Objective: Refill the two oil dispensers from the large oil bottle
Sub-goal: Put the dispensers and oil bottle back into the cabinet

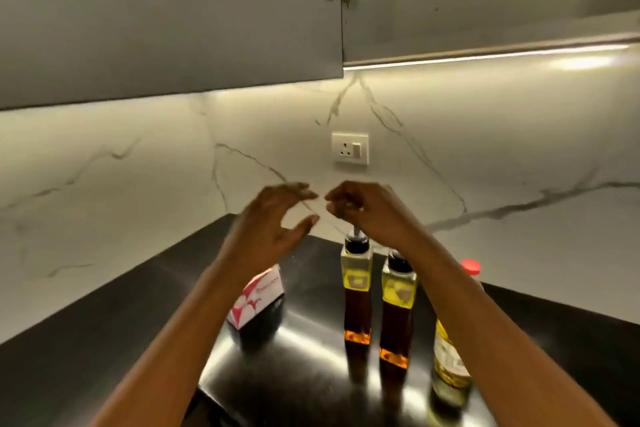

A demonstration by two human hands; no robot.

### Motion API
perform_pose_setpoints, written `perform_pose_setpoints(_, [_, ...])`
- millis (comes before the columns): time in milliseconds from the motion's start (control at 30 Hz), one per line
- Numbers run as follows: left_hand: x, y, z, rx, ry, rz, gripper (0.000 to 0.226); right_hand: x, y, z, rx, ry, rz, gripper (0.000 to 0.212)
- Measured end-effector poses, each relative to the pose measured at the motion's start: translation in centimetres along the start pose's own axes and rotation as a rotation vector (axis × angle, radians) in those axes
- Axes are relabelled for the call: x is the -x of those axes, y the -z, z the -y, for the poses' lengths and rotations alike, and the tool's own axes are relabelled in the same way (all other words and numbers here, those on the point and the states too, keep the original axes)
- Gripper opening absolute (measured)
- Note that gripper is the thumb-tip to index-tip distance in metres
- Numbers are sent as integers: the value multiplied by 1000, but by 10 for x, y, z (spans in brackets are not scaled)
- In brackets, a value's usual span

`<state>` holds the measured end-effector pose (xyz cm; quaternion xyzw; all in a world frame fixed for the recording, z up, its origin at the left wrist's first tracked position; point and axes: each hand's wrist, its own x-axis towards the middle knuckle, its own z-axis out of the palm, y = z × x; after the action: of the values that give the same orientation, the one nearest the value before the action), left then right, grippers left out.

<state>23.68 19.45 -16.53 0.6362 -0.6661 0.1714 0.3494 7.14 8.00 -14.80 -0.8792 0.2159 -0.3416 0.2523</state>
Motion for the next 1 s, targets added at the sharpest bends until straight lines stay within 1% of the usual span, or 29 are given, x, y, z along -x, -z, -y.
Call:
perform_pose_setpoints(67, [14,-46,20,169,71,156,41,20,-23,-30,-34,-149,12,16])
perform_pose_setpoints(167, [36,-106,49,409,221,322,48,52,-76,-71,-143,-410,74,21])
perform_pose_setpoints(233, [52,-142,65,585,359,431,49,74,-113,-98,-159,-604,86,33])
perform_pose_setpoints(300, [67,-178,82,755,520,519,50,89,-144,-124,-172,-773,110,50])
perform_pose_setpoints(367, [79,-206,95,851,641,599,54,98,-164,-145,-230,-885,117,59])
perform_pose_setpoints(467, [91,-242,113,905,717,717,65,100,-189,-168,-330,-998,61,72])
perform_pose_setpoints(533, [92,-259,119,955,721,757,68,97,-205,-177,-345,-998,32,82])
perform_pose_setpoints(600, [88,-273,120,1025,693,778,64,89,-215,-183,-398,-979,-27,86])
perform_pose_setpoints(700, [81,-288,122,1060,677,752,61,78,-220,-190,-559,-938,-186,79])
perform_pose_setpoints(733, [80,-293,123,1048,672,740,62,78,-220,-193,-577,-915,-208,76])
perform_pose_setpoints(867, [82,-293,127,1018,659,733,59,92,-226,-202,-508,-813,-142,73])
perform_pose_setpoints(1000, [101,-283,134,993,628,740,61,113,-232,-209,-450,-771,-67,72])
